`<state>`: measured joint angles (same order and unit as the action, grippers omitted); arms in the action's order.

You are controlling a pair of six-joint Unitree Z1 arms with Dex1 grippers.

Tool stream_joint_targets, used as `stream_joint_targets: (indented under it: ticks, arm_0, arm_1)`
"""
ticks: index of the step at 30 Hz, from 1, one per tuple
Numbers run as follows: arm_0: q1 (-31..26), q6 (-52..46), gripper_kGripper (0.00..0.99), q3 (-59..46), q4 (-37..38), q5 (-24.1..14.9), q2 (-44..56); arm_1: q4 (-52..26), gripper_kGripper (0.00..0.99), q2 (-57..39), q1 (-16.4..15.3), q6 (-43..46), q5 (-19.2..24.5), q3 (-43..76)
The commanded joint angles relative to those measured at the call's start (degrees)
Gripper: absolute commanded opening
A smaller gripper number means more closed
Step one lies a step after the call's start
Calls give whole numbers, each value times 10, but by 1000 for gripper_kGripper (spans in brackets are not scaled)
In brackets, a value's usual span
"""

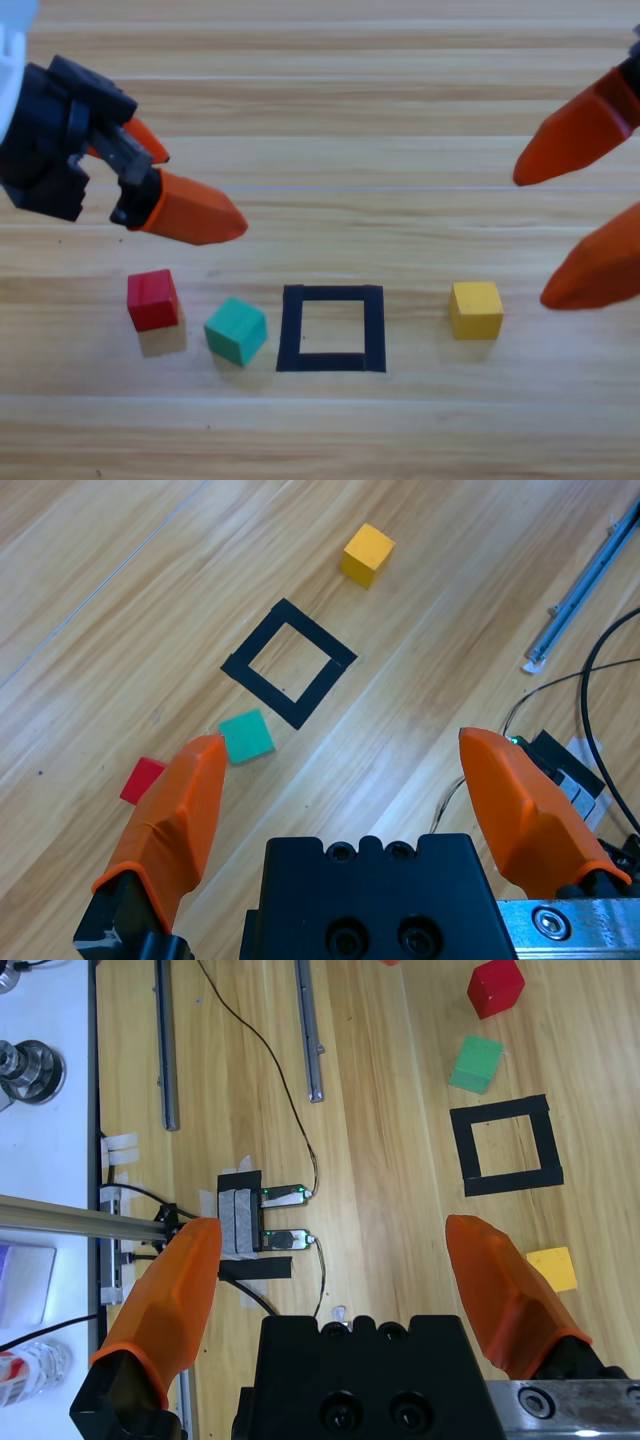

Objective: Stack the blocks in the rectangular block: red at the bottom, yellow in the middle, green on top

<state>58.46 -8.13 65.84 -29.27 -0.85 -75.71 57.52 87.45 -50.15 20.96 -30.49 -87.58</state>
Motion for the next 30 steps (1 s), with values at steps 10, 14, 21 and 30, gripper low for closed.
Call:
stream_joint_targets:
  ticks: [10,14,21,30]
  arm_0:
    - [9,-8,990,-15,-17,-8,27]
    - [9,-11,990,-15,-19,-13,27]
    - [9,-67,990,-9,-26,-66,19]
    - [-87,-261,974,106,-123,-129,-98]
  arm_1:
    - [-30,989,5,-29,-76,127,28]
    - [-68,990,-16,-5,-159,263,57]
    - [-85,988,84,-3,-278,407,48]
    - [-61,990,212,30,-418,458,-28]
